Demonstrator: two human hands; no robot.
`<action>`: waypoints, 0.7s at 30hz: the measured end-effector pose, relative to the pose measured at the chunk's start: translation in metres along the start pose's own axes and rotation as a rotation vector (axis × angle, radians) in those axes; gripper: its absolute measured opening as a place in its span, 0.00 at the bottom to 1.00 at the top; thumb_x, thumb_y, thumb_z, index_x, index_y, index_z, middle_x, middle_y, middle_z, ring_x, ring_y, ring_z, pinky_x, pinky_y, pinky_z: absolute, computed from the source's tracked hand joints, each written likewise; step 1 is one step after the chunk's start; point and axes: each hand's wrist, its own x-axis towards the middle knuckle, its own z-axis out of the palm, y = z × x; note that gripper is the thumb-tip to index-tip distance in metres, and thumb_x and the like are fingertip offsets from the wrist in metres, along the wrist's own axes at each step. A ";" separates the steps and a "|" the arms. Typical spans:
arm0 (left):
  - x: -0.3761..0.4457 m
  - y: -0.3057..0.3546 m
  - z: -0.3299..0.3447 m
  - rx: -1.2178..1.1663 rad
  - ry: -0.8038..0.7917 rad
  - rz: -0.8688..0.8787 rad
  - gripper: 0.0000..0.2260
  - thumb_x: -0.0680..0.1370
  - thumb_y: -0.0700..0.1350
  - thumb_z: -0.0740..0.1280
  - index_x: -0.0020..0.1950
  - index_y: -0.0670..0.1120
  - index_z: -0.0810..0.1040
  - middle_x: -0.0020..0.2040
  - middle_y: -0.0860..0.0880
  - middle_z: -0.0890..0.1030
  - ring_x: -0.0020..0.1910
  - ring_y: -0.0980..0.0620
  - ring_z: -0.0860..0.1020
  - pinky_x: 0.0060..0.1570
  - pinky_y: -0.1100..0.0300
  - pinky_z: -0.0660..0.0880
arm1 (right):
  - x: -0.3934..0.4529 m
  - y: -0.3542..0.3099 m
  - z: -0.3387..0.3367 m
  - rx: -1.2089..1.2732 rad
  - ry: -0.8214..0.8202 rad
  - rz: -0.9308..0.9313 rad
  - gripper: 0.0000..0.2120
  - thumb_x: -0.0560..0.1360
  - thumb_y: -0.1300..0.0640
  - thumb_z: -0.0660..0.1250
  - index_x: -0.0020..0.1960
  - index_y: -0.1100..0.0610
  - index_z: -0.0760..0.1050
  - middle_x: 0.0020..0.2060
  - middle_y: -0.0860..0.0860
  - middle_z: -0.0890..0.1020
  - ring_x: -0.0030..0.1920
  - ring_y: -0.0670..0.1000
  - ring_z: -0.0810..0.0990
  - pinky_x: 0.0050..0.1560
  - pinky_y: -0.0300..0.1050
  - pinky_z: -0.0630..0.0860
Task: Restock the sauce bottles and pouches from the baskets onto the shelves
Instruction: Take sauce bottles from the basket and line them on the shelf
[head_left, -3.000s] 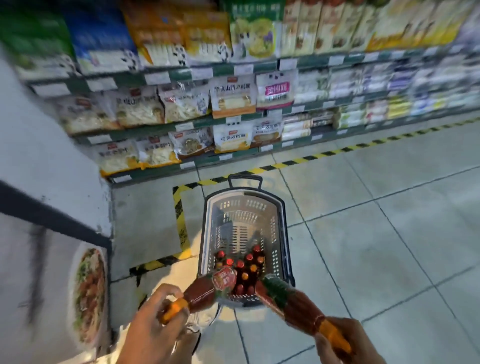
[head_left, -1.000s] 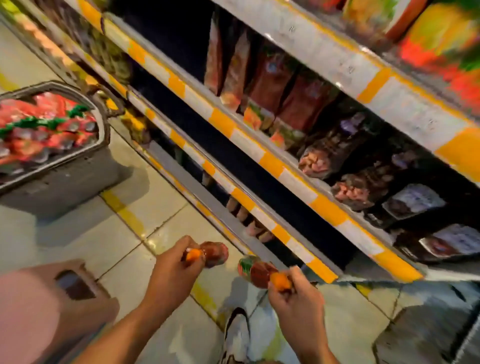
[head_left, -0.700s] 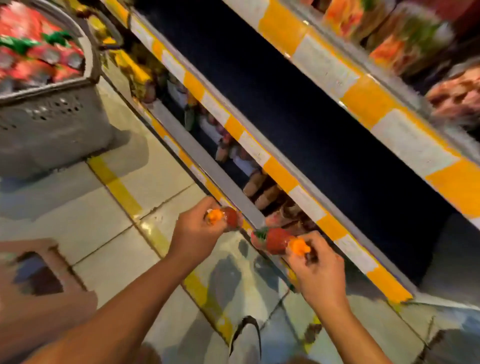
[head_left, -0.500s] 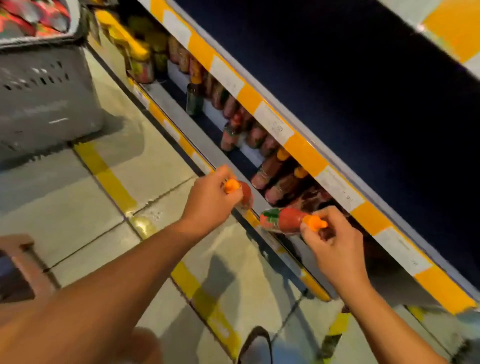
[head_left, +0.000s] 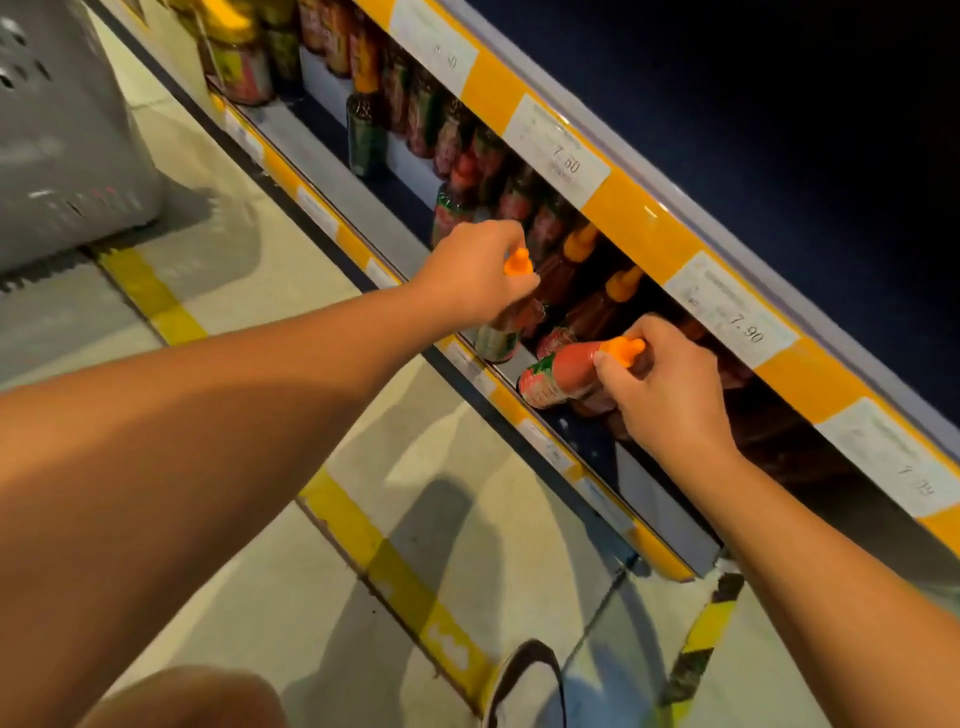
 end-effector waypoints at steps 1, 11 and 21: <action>0.004 0.002 0.002 0.032 -0.009 0.008 0.13 0.79 0.53 0.71 0.51 0.43 0.76 0.40 0.49 0.75 0.40 0.46 0.73 0.37 0.53 0.67 | 0.002 0.002 0.003 -0.007 0.000 0.002 0.14 0.77 0.45 0.71 0.40 0.52 0.70 0.31 0.49 0.77 0.33 0.50 0.78 0.34 0.54 0.76; 0.026 0.011 0.003 0.218 -0.128 0.088 0.18 0.80 0.54 0.69 0.38 0.50 0.65 0.37 0.51 0.71 0.34 0.53 0.68 0.31 0.55 0.60 | 0.010 0.009 0.014 -0.103 0.056 -0.044 0.17 0.79 0.41 0.68 0.41 0.52 0.70 0.32 0.47 0.75 0.33 0.46 0.74 0.29 0.43 0.63; 0.013 0.015 0.008 0.118 -0.115 0.194 0.11 0.81 0.42 0.69 0.47 0.57 0.71 0.47 0.54 0.76 0.49 0.48 0.75 0.40 0.59 0.69 | 0.015 0.011 0.032 -0.020 0.082 -0.026 0.09 0.79 0.43 0.68 0.49 0.46 0.71 0.37 0.39 0.73 0.41 0.49 0.74 0.34 0.41 0.64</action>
